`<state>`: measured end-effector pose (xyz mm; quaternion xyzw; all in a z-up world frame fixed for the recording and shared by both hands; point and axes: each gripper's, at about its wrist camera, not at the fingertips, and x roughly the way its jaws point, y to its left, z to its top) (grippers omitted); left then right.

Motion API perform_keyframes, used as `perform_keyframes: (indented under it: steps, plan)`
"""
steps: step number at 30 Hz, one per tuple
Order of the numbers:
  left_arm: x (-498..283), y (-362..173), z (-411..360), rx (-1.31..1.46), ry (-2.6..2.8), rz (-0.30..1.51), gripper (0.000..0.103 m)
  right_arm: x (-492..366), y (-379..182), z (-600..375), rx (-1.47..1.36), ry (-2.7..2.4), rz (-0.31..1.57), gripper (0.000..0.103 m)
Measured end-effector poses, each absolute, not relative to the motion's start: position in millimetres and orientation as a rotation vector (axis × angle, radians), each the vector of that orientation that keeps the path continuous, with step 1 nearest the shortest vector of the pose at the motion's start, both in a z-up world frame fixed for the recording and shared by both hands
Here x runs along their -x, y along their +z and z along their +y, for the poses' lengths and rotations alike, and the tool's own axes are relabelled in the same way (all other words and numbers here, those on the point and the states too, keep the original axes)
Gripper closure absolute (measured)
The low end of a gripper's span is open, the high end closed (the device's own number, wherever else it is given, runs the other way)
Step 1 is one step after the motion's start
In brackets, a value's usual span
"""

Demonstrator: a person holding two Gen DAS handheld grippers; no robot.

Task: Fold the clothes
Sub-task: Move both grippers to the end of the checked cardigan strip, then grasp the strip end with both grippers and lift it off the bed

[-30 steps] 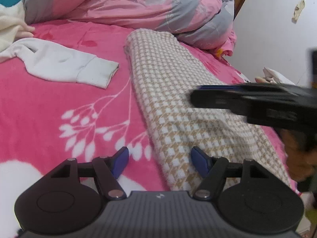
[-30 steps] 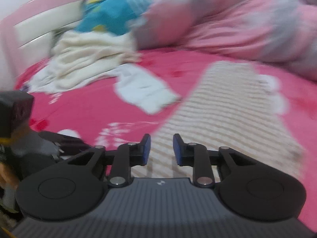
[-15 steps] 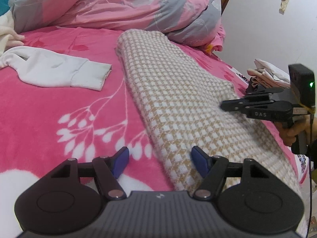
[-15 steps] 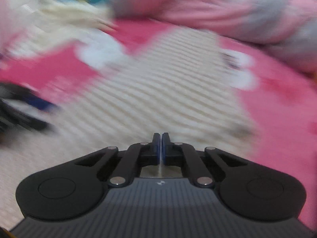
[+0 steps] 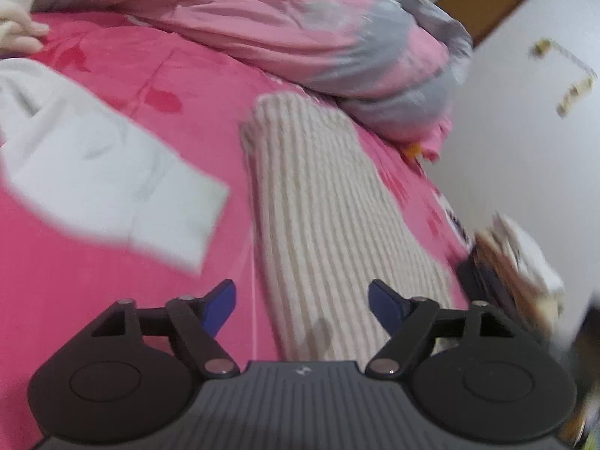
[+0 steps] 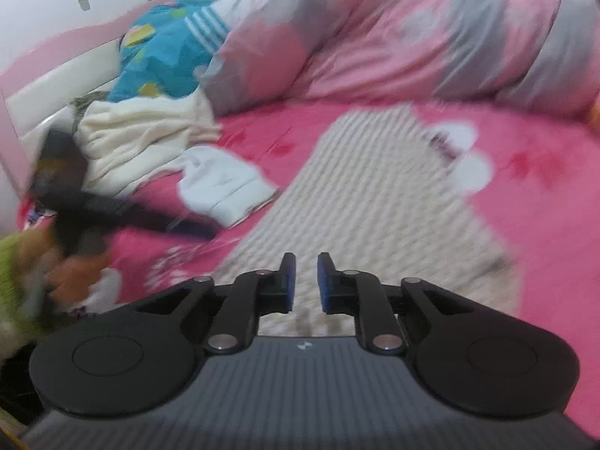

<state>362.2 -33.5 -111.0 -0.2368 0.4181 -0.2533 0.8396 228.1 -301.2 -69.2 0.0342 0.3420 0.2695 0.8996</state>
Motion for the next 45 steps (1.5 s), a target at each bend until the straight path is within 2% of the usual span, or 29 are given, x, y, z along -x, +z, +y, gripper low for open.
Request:
perform_keyframes:
  steps: [2, 4, 11, 18, 21, 23, 26, 32, 39, 45]
  plan:
    - [-396.3, -118.1, -35.9, 0.535, -0.532, 0.905, 0.019, -229.6, -94.8, -289.9, -0.059, 0.554, 0.767, 0.088]
    - [-423.5, -121.9, -40.2, 0.534, -0.531, 0.904, 0.019, -222.6, -107.6, -289.6, -0.059, 0.546, 0.733, 0.088]
    - [-495.1, -129.9, -73.2, 0.509, -0.558, 0.92, 0.019, -217.7, -112.5, -294.1, -0.086, 0.551, 0.696, 0.088]
    - [-542.5, -153.5, -88.0, 0.672, -0.584, 0.925, 0.018, -215.0, -113.3, -296.5, -0.105, 0.558, 0.682, 0.088]
    - [-543.4, -151.3, -96.3, 0.636, -0.565, 0.894, 0.026, -216.6, -114.6, -297.0, -0.114, 0.559, 0.68, 0.088]
    - [-536.1, -144.6, -98.0, 0.597, -0.564, 0.856, 0.039, -217.0, -115.0, -297.4, -0.119, 0.56, 0.679, 0.088]
    - [-525.8, -126.2, -96.2, 0.589, -0.581, 0.803, 0.05, -217.3, -115.8, -297.9, -0.124, 0.561, 0.679, 0.088]
    - [-470.6, -57.3, -93.9, 0.537, -0.709, 0.598, 0.054, -216.0, -116.4, -295.3, -0.102, 0.548, 0.676, 0.088]
    - [-354.6, 12.9, -71.4, 0.396, -0.897, 0.399, 0.054, -214.5, -116.2, -289.7, -0.048, 0.511, 0.672, 0.089]
    - [-262.4, 18.5, -58.5, 0.298, -0.946, 0.325, 0.054, -212.5, -114.1, -280.4, 0.026, 0.459, 0.67, 0.09]
